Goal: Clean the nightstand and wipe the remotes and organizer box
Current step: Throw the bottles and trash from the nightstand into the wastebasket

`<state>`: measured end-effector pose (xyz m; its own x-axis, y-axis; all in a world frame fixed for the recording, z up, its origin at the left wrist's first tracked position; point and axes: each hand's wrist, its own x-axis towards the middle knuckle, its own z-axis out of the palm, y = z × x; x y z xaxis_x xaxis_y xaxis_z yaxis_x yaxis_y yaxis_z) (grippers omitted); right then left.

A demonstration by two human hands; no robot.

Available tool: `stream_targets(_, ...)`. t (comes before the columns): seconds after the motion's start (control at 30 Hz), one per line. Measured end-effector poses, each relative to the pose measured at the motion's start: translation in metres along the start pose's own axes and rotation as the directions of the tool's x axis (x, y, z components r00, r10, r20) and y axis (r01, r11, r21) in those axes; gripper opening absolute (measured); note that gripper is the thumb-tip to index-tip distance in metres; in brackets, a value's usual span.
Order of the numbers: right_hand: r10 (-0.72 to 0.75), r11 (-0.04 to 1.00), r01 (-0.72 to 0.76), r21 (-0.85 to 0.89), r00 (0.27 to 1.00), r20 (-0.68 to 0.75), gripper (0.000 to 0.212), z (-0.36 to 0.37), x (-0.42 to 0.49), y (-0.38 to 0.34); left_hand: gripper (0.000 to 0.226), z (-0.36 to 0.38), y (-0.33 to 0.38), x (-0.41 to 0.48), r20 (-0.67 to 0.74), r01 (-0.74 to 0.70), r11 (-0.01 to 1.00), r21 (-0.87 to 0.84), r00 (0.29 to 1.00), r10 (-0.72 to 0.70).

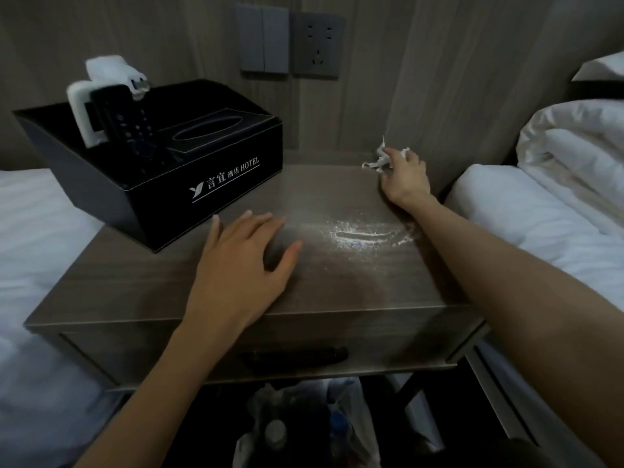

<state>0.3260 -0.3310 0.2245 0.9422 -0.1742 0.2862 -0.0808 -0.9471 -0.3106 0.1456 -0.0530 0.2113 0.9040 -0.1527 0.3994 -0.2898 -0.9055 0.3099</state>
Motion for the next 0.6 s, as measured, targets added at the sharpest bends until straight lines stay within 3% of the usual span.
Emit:
stream_targets(0.27, -0.054, 0.997, 0.058, 0.050, 0.995, -0.087, 0.027, -0.007, -0.003, -0.016, 0.066, -0.002, 0.001, -0.002, -0.056, 0.001, 0.999, -0.054, 0.998, -0.004)
stream_targets(0.43, -0.235, 0.945, 0.248, 0.214, 0.968, -0.087, 0.017, -0.024, -0.041, -0.041, 0.055, -0.005, 0.002, -0.004, -0.057, 0.025, 0.995, -0.097, 0.998, -0.031)
stream_targets(0.6, -0.485, 0.807, 0.491, 0.329, 0.868, -0.104, 0.016, -0.057, -0.105, -0.073, 0.057, -0.014, 0.005, -0.009, -0.163, -0.048, 0.960, -0.276, 0.987, 0.002)
